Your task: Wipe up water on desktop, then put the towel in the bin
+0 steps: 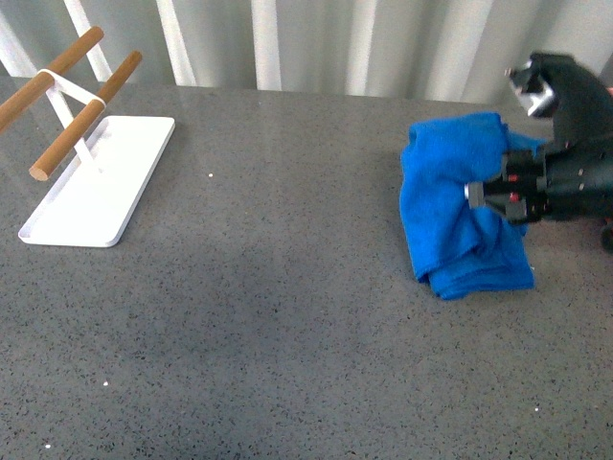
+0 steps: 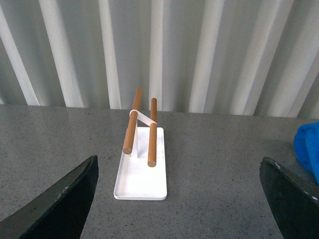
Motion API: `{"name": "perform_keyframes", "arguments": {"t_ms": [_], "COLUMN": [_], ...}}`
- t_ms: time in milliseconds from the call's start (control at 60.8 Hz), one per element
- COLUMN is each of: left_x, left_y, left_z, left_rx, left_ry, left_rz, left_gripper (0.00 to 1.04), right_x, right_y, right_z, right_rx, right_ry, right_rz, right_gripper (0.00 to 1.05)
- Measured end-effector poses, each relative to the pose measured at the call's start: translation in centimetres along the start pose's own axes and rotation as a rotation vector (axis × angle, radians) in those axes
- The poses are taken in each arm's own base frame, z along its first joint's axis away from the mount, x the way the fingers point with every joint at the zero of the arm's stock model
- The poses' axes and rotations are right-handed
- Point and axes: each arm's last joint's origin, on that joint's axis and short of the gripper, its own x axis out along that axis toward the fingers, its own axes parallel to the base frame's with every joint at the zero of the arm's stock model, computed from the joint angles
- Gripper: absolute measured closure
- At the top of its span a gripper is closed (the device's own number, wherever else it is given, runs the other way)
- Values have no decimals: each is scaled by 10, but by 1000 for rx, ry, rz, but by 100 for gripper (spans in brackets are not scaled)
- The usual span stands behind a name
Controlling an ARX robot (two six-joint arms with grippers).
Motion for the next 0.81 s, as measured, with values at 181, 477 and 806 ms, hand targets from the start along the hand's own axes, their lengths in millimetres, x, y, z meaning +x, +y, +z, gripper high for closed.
{"name": "perform_keyframes", "arguments": {"t_ms": [181,477,806], "left_x": [0,0,0], "left_y": [0,0,0], "left_z": [0,0,0], "left_rx": [0,0,0], "left_ry": [0,0,0], "left_rz": [0,0,0], "left_gripper": [7,7,7], "right_x": [9,6,19], "right_y": [-10,-34,-64], "right_z": [-18,-33,-20], "right_rx": [32,55,17], "right_ry": [38,51,55], "right_rz": [-10,-80,-192], "right_gripper": [101,101,101]}}
